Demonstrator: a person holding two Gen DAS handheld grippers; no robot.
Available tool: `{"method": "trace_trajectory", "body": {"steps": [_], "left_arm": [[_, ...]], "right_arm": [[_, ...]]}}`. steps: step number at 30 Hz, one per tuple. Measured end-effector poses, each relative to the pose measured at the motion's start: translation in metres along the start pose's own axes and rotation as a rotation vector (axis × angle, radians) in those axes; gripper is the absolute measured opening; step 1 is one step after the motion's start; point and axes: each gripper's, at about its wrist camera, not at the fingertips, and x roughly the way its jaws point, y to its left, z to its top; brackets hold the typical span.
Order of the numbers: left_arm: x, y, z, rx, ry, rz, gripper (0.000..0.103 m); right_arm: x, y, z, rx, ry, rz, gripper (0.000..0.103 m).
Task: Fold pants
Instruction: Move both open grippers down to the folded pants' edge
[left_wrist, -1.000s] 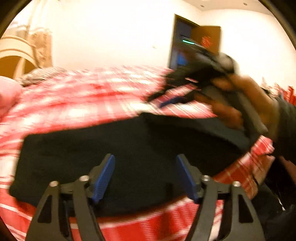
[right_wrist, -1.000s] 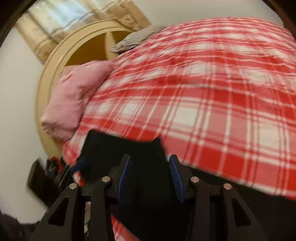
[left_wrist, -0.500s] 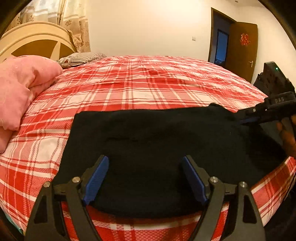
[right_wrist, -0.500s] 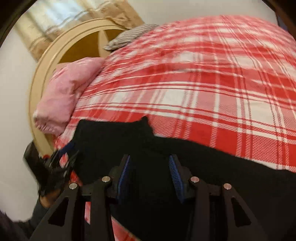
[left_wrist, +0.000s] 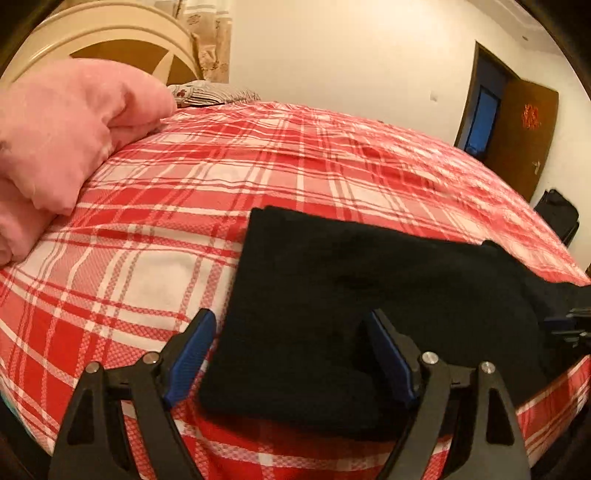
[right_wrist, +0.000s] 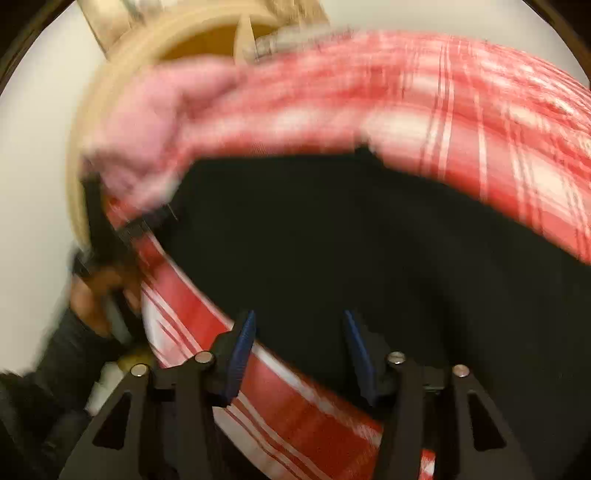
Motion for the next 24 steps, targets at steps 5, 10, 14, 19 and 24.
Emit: {"method": "trace_trajectory", "body": {"steps": [5, 10, 14, 19, 24], "left_arm": [[0.001, 0.000, -0.002, 0.001, -0.006, -0.001, 0.088], [-0.015, -0.005, 0.007, 0.012, -0.049, 0.079, 0.088], [-0.036, -0.025, 0.016, 0.048, -0.096, 0.052, 0.088], [-0.043, -0.057, 0.017, 0.129, -0.085, -0.013, 0.095], [-0.030, -0.075, 0.006, 0.171, -0.028, -0.043, 0.096]], "right_arm": [[-0.011, 0.002, -0.006, -0.028, -0.006, -0.045, 0.052], [-0.038, -0.024, -0.004, 0.004, -0.042, -0.208, 0.052], [-0.054, -0.053, -0.006, 0.023, -0.038, -0.452, 0.052], [-0.054, -0.078, -0.012, 0.036, 0.008, -0.578, 0.052], [-0.056, -0.081, -0.023, 0.056, -0.007, -0.551, 0.054]]}}
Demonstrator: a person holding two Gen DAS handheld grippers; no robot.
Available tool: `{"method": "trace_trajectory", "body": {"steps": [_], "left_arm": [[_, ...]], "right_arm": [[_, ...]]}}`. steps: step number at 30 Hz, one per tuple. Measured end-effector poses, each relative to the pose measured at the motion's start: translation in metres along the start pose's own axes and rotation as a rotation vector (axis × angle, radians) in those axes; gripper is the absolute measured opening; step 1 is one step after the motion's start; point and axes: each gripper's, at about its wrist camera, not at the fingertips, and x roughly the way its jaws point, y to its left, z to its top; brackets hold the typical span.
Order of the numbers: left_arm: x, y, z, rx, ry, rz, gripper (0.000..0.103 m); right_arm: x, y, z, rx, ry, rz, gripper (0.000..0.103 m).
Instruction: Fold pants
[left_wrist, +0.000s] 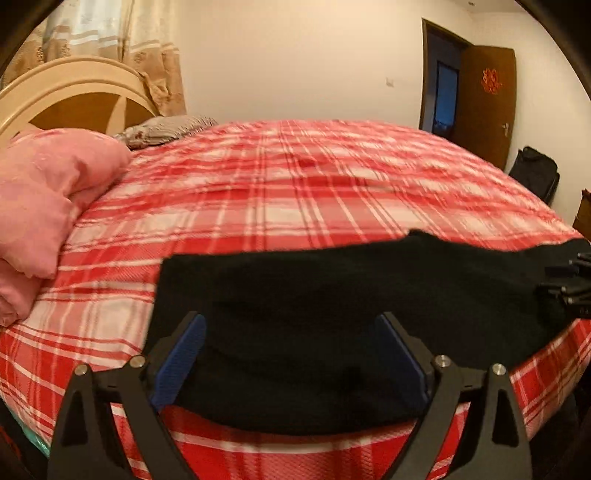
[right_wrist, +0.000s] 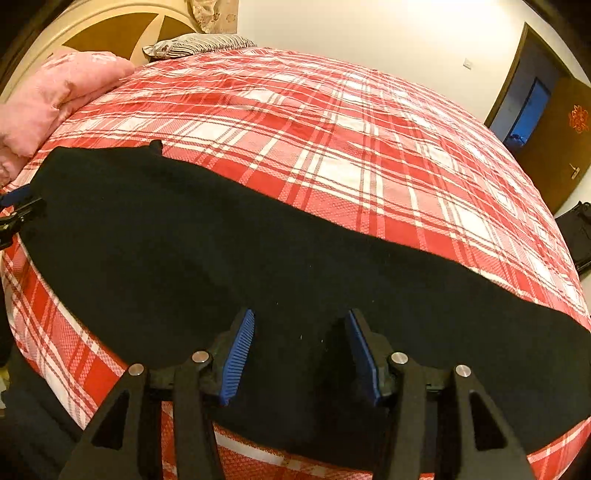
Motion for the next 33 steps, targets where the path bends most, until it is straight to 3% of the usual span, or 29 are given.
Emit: {"method": "trace_trajectory", "body": {"steps": [6, 11, 16, 22, 27, 33], "left_arm": [[0.015, 0.005, -0.010, -0.022, 0.072, 0.013, 0.096], [0.013, -0.004, -0.009, -0.009, 0.074, 0.029, 0.096], [0.001, -0.032, 0.007, 0.018, 0.022, -0.047, 0.096], [-0.005, -0.075, 0.021, 0.103, 0.017, -0.123, 0.096], [-0.006, -0.112, 0.029, 0.179, 0.023, -0.186, 0.096], [-0.003, -0.161, 0.028, 0.284, 0.030, -0.269, 0.096]], "right_arm": [[-0.002, -0.004, -0.008, 0.026, 0.010, 0.035, 0.056], [-0.001, -0.004, -0.010, 0.016, 0.013, 0.044, 0.056], [-0.004, -0.006, -0.015, 0.008, 0.012, 0.060, 0.057], [-0.016, -0.019, -0.019, 0.033, 0.007, 0.094, 0.057], [-0.041, -0.067, -0.030, 0.147, -0.044, 0.054, 0.057], [-0.057, -0.150, -0.055, 0.320, -0.031, -0.096, 0.058]]}}
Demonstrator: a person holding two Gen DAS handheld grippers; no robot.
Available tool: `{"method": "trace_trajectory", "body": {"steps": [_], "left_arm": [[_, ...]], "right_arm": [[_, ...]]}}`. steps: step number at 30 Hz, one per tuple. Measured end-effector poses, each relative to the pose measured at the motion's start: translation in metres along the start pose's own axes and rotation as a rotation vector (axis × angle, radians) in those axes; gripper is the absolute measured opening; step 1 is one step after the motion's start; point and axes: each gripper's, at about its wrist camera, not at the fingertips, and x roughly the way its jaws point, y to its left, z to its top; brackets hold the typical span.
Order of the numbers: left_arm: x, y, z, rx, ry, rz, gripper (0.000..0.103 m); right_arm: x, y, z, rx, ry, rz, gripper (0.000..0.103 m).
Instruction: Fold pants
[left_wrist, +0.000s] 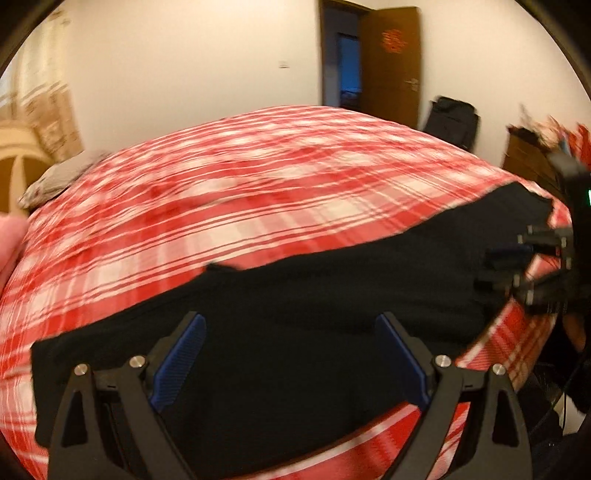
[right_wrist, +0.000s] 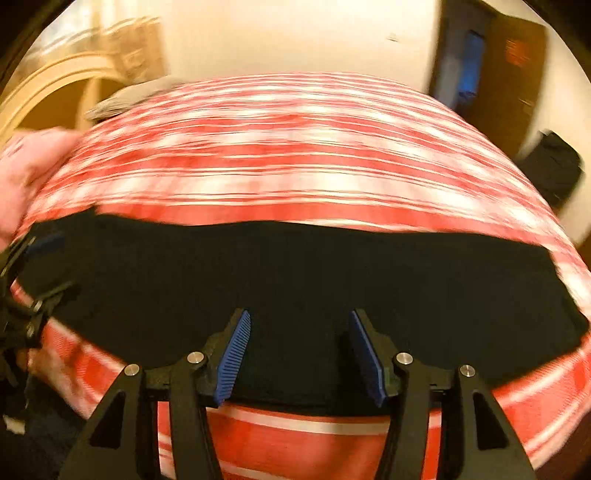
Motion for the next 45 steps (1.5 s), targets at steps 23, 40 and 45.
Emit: {"method": "trace_trajectory", "body": {"steps": [23, 40, 45], "left_arm": [[0.023, 0.007, -0.025, -0.098, 0.071, 0.023, 0.096], [0.037, 0.014, -0.027, -0.109, 0.085, 0.077, 0.099], [0.038, 0.015, -0.026, -0.110, 0.082, 0.080, 0.102]], "right_arm": [[-0.067, -0.244, -0.042, 0.648, -0.124, 0.034, 0.057], [-0.019, -0.269, -0.024, 0.720, -0.064, 0.224, 0.048], [-0.012, -0.268, -0.023, 0.735, -0.062, 0.311, 0.035]]}}
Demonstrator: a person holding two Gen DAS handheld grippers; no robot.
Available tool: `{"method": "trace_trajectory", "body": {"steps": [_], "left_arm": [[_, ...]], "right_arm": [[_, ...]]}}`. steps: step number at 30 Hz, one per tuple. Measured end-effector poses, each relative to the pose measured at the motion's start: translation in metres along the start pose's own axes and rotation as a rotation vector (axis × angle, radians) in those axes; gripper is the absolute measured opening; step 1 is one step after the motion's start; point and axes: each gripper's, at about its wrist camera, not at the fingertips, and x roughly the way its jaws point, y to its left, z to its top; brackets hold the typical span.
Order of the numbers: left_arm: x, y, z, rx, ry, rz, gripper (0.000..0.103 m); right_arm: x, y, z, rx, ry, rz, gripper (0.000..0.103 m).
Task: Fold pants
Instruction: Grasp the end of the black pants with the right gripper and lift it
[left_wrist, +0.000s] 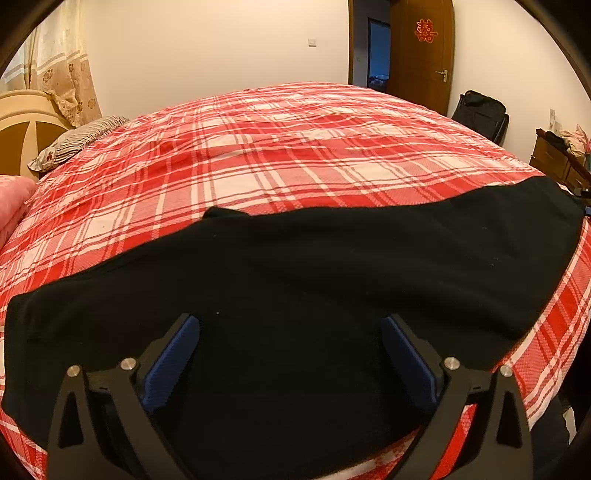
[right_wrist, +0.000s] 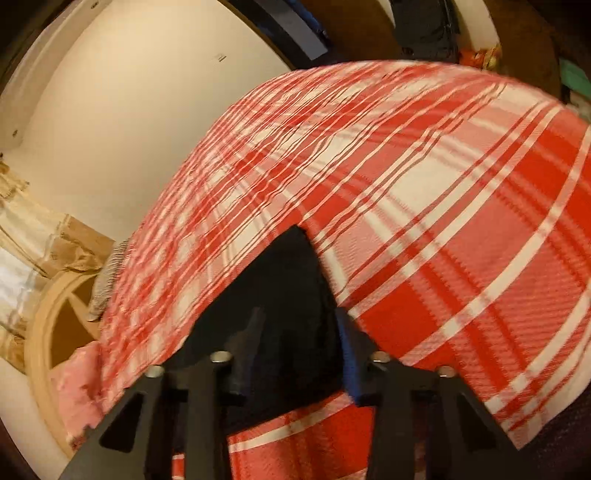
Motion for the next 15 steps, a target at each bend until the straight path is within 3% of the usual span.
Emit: {"method": "trace_trajectory", "body": {"steps": [4, 5, 9, 15], "left_arm": [[0.000, 0.000, 0.000, 0.001, 0.003, 0.001, 0.102], [0.000, 0.000, 0.000, 0.001, 0.005, 0.000, 0.102], [0.001, 0.001, 0.000, 0.005, 0.003, 0.000, 0.103], [-0.001, 0.001, 0.003, 0.001, 0.019, -0.010, 0.103]], "right_arm": [[0.008, -0.002, 0.001, -0.011, -0.013, -0.023, 0.025], [0.009, -0.003, 0.002, -0.007, -0.017, -0.026, 0.018], [0.006, 0.000, 0.001, -0.006, -0.040, 0.016, 0.013], [-0.018, 0.064, -0.011, -0.164, -0.114, 0.049, 0.012]]}}
